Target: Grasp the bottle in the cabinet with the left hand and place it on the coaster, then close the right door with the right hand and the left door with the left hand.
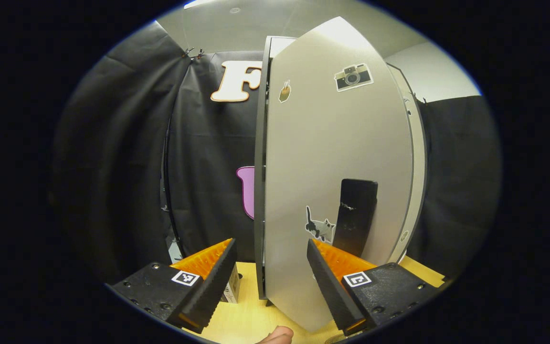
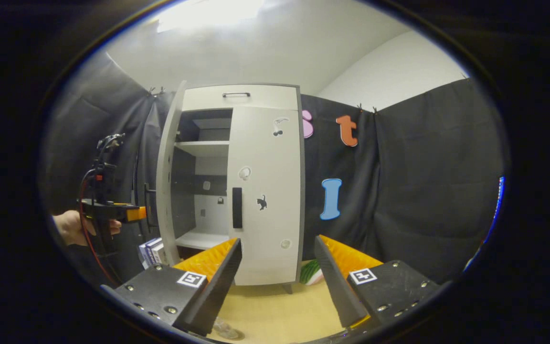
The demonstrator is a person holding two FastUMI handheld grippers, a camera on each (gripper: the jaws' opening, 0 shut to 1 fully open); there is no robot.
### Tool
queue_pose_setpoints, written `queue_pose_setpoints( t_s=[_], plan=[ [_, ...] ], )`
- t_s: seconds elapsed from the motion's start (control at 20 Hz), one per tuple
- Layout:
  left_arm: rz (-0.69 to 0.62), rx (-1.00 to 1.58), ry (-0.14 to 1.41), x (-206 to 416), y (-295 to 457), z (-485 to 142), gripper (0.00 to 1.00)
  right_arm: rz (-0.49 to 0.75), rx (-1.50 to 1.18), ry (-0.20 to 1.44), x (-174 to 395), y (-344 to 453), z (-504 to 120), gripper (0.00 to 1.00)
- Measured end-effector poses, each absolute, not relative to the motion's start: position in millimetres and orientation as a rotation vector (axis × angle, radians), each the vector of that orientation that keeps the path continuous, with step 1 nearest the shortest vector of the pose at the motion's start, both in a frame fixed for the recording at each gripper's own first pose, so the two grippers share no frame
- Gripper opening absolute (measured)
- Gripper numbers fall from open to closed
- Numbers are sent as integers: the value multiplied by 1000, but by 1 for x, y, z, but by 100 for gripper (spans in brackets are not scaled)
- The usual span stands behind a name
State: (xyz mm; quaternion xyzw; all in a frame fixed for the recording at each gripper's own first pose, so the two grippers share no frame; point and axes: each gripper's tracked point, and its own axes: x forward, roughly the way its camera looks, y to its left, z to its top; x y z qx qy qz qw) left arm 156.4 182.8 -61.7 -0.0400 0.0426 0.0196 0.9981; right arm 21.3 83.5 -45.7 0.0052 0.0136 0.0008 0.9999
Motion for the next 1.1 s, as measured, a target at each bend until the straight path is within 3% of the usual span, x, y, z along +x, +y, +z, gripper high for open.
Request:
queue_pose_setpoints(
  t_s=[0.05,0.1,0.6,0.75,0.95,1.1],
  plan=[
    [35,-88,87,159,178,-62,94,0,6,28,26,80,-48,90],
    [27,-97,89,163,172,-63,94,-3,4,31,31,78,-49,94],
    [-59,-106,114,182,103,-75,96,-50,-11,19,55,42,-54,94],
    [-56,-109,117,158,92,-73,96,-34,15,28,47,40,-59,90],
    [-41,-97,106,106,75,-64,92,12,3,11,20,36,-53,94],
    [-37,-68,79,63,62,-53,96,38,9,9,0,31,-55,90]
  ],
)
